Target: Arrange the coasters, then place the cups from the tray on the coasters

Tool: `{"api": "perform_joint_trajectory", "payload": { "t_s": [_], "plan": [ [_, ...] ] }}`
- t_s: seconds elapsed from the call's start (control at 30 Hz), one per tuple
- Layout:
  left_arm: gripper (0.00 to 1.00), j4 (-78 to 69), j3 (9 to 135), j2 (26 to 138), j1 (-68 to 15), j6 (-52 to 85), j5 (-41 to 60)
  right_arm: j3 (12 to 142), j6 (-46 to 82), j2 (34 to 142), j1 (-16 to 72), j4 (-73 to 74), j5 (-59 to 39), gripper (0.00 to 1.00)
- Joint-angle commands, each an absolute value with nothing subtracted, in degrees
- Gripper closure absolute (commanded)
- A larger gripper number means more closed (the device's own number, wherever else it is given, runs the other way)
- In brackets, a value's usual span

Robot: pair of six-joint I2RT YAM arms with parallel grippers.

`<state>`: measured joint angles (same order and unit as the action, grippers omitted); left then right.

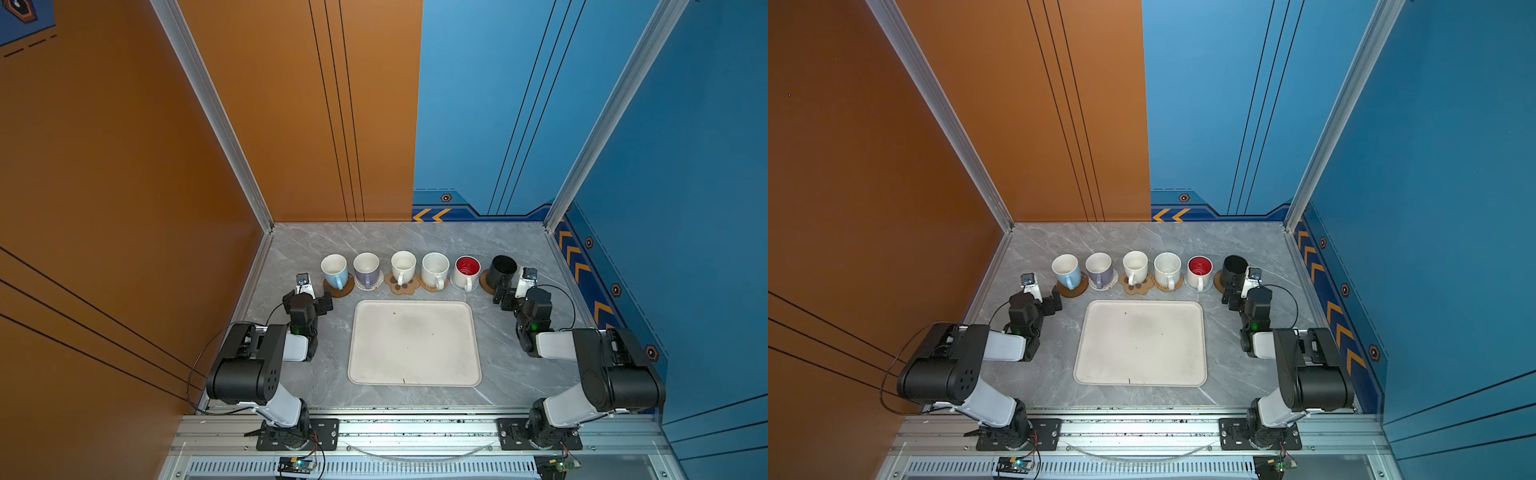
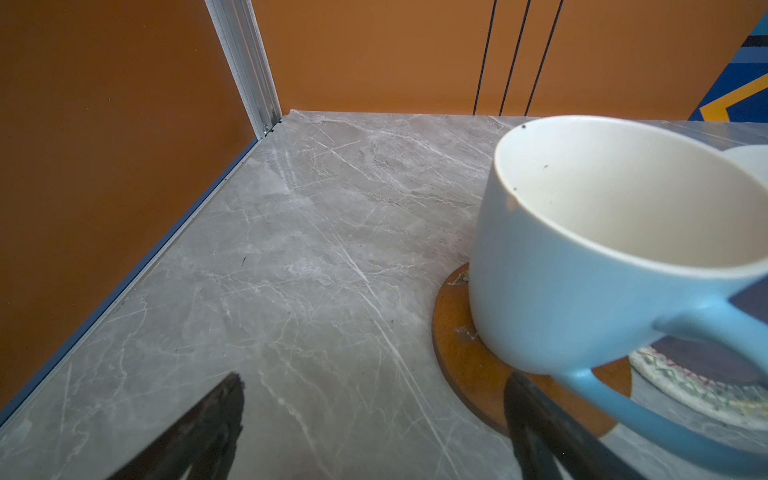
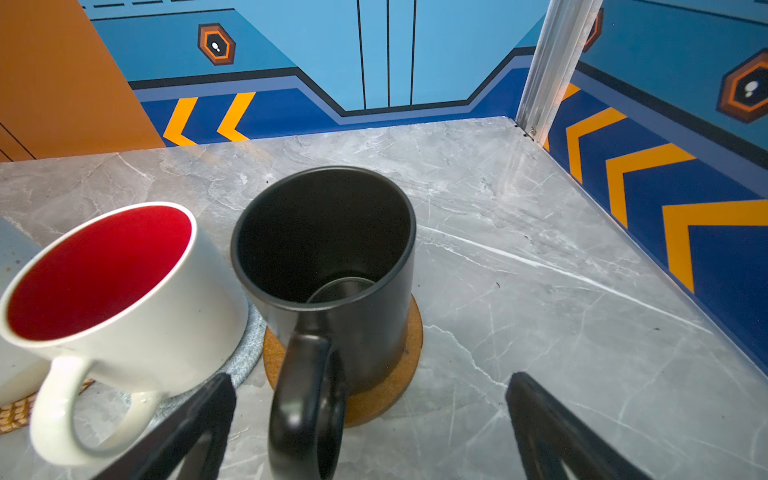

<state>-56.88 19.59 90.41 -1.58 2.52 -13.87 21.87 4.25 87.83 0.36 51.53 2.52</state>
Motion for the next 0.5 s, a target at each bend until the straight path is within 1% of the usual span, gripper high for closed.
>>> {"api": "perform_joint_trajectory", "payload": {
  "t_s": [0.0,0.47],
  "plan": [
    [0.02,-56.2,20.0,89.5,-1.8,1.6,-14.8,21.3,3.7,88.6,0.1,52.3,1.7,0.00],
    [0.02,-56.2,20.1,89.5,-1.9,1.5,-14.8,21.4,3.5,88.6,0.4,52.0,2.5,0.00]
  ]
}}
